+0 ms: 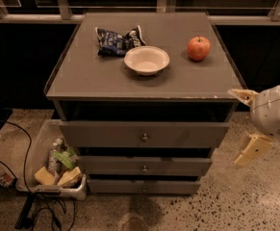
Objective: Open middle drawer
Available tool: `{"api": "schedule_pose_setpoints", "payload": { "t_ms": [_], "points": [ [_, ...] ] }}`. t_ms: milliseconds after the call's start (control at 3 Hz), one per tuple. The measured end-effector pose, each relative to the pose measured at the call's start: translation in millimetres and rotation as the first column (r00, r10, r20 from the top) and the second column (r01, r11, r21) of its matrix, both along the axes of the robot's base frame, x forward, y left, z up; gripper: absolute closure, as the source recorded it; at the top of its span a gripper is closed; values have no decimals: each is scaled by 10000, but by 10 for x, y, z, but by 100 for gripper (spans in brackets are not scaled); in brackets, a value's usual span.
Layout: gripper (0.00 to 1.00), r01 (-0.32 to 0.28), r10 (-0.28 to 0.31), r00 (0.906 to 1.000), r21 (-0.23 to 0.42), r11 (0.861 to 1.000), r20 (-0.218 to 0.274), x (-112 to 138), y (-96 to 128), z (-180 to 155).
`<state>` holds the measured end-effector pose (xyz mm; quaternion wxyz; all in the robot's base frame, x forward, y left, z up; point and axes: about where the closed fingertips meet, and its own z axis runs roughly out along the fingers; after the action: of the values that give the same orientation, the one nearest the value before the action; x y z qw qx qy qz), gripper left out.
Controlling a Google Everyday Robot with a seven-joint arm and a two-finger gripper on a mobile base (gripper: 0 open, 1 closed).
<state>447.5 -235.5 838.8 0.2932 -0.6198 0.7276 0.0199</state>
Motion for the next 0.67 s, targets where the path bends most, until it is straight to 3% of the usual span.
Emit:
{"api": "schedule_pose_setpoints", "payload": {
  "t_ms": [333, 667],
  "points": [
    [0, -172, 172, 9999, -10, 9999, -13, -8, 69, -35],
    [0, -272, 272, 9996, -176, 9995, 9, 49, 185, -295]
  ]
}}
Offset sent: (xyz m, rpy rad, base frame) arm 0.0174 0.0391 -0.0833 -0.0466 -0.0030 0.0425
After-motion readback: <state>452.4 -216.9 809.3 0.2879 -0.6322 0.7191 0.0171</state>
